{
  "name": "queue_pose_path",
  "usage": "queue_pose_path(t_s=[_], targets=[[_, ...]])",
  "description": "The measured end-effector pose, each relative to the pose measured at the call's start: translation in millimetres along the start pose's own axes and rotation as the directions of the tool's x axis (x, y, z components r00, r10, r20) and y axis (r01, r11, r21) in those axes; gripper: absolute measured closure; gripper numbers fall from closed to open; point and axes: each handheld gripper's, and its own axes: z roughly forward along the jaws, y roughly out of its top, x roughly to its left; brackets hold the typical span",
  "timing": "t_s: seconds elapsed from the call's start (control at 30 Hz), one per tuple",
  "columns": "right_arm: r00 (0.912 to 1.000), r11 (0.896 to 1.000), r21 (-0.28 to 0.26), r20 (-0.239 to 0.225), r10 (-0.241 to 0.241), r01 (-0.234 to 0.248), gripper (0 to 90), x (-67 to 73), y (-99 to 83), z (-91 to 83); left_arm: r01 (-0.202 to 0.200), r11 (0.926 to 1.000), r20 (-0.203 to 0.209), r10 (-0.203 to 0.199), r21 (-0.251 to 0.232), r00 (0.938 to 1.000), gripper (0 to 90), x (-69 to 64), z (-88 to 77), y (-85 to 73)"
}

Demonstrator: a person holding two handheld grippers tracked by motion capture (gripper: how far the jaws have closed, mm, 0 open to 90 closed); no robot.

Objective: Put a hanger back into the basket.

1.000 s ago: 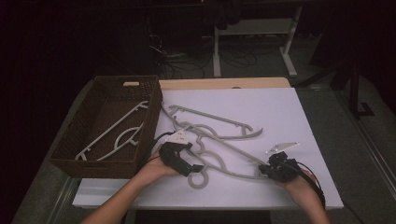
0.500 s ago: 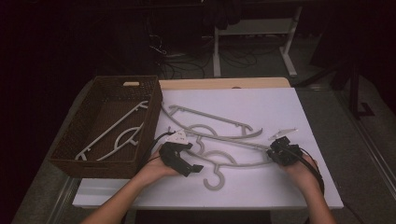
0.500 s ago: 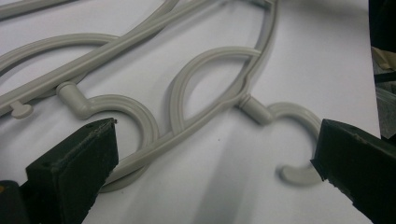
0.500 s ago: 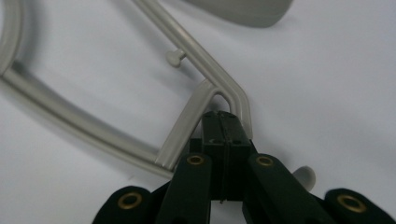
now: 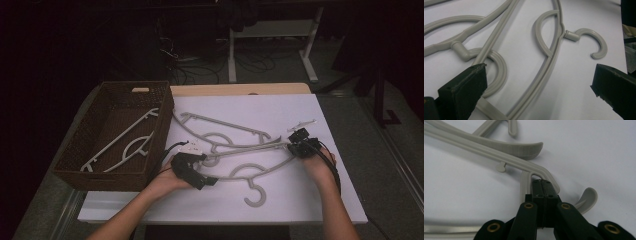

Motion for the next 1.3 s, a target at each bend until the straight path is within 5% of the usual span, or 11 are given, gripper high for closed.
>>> queue_pose_path(t_s=[0.3,0.7,0.93,1.3], targets=[[0.9993,0.998,-0.046,-0.023,0.029,-0.03,89.0,-2.0,-4.7,-12.6,-0.006,1.0,0.004,0.006,0.005,1.0,0.0,-0.3,1.5,-0.1],[0.9834,0.99,-0.123,-0.176,0.043,-0.066,89.0,12.3,-24.2,-43.5,-0.026,0.9995,0.018,0.025,0.016,0.9995,0.2,-1.5,5.1,0.6],[0.9763,0.99,-0.134,-0.215,0.024,-0.053,88.3,18.6,-22.1,-45.2,-0.07,0.9971,0.037,0.069,0.03,0.9969,11.2,-5.3,17.4,7.1],[0.9794,0.99,-0.12,-0.196,0.048,-0.073,88.8,12.8,-20.0,-38.0,-0.088,0.995,0.054,0.086,0.047,0.9949,16.8,-3.1,25.5,9.1]])
